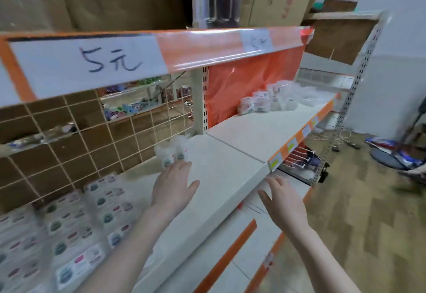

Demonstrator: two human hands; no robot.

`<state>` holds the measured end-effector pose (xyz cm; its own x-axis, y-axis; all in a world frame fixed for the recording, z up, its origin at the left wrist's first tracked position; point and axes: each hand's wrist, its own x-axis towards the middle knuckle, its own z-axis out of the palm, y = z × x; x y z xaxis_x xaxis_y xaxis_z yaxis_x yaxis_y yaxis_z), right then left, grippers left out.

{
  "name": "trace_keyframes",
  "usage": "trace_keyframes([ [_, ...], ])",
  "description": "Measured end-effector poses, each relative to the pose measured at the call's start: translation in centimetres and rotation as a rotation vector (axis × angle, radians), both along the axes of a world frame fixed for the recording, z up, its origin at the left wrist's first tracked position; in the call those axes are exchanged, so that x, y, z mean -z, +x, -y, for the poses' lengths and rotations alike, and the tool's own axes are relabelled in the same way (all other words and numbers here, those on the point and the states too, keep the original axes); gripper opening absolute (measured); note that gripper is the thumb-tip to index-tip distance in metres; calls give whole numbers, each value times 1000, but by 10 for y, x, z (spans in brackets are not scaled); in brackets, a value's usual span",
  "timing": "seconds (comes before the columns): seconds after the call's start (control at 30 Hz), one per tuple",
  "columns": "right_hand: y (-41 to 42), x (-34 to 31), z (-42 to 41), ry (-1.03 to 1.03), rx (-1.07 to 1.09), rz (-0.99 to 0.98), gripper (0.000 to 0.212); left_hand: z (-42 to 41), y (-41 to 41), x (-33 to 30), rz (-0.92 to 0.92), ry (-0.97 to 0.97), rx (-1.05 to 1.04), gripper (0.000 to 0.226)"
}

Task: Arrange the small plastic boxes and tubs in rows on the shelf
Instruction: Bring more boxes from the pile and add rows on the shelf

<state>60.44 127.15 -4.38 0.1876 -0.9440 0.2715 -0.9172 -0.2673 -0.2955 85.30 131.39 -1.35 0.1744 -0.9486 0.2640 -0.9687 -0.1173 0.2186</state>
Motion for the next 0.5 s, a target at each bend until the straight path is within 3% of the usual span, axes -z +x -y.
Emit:
trace_keyframes([
  [0.3, -145, -11, 134, -95, -10, -19, 28, 135, -159, 11, -92, -16, -16, 54],
  [0.5, -190, -15, 226, -98, -62, 44, 26, 217, -214, 8, -103, -15, -30, 54],
])
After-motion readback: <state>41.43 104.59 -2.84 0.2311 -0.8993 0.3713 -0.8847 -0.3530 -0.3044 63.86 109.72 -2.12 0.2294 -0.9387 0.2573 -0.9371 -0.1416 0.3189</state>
